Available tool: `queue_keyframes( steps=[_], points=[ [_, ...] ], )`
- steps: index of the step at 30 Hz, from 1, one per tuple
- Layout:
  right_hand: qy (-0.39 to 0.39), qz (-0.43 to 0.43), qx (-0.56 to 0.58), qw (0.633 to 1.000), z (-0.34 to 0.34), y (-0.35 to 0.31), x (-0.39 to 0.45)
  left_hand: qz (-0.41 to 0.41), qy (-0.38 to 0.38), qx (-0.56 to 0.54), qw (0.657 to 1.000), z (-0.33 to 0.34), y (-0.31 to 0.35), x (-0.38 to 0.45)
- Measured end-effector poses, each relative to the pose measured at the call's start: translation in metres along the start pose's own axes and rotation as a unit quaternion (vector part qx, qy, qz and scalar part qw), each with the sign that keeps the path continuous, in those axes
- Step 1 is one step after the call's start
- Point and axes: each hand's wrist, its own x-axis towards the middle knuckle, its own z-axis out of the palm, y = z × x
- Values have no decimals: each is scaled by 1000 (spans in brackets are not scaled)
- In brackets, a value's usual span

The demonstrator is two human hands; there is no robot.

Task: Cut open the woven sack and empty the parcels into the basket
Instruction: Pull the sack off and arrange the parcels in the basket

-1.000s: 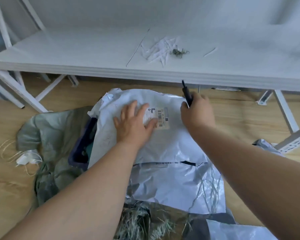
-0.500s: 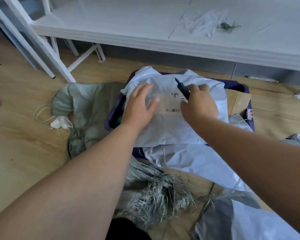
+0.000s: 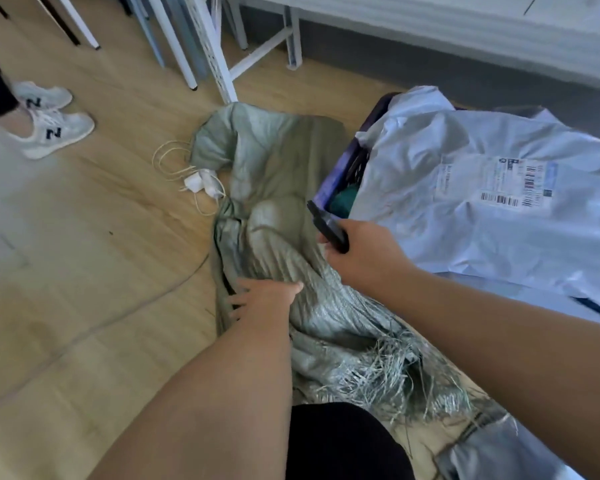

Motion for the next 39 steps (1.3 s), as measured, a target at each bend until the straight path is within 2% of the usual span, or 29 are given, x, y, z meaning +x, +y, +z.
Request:
queue_keyframes(
  steps=[2,5,7,9,12,16,17,18,19,21,22,23,25,27,28,29,31,33,35,37,39],
  points=[
    [-33,13,-13,999,11,-1,2,-16,-51,109,993,7,-12,23],
    [-101,25,-56,993,23,3,2,47,-169,128,976,15,-28,37],
    [-141,53,-37,988,29,11,1,111,-213,50,969,11,-25,32],
    [-164,95,23,982,33,21,-3,114,-206,-105,966,5,-12,22],
    [-125,84,4,989,35,34,-5,73,-309,-320,893,-18,13,0],
    [-51,138,3,989,39,38,-2,144,-406,-422,798,-48,24,-14],
    [-46,149,5,988,41,37,0,165,-411,-434,785,-48,23,-16],
    [-43,147,-2,988,42,36,2,180,-407,-428,786,-46,20,-16],
    [-35,137,-7,990,43,35,3,187,-386,-411,804,-40,17,-16],
    [-15,107,7,994,45,30,3,152,-319,-338,872,-29,10,-17],
    [-6,89,21,996,47,28,3,125,-317,-300,891,-25,4,-17],
    [-3,76,35,996,50,26,4,99,-360,-283,883,-23,-1,-16],
    [-14,71,108,992,53,20,6,94,-469,-331,813,-22,-9,-19],
    [-36,78,190,978,53,16,9,120,-510,-414,744,-25,-13,-16],
    [-44,79,203,975,54,16,11,128,-509,-441,728,-28,-12,-17],
    [-47,75,195,977,54,14,12,125,-495,-463,724,-30,-9,-17],
    [-50,55,150,986,56,13,12,129,-414,-486,759,-39,1,-15],
    [-51,43,114,991,58,13,9,165,-262,-484,818,-51,13,-6],
    [-45,48,117,991,59,15,9,222,-70,-452,861,-73,22,-1],
    [-44,59,125,989,57,16,12,295,109,-407,858,-100,31,-1],
    [-37,62,126,989,55,15,16,370,244,-360,821,-128,39,0]
  ],
)
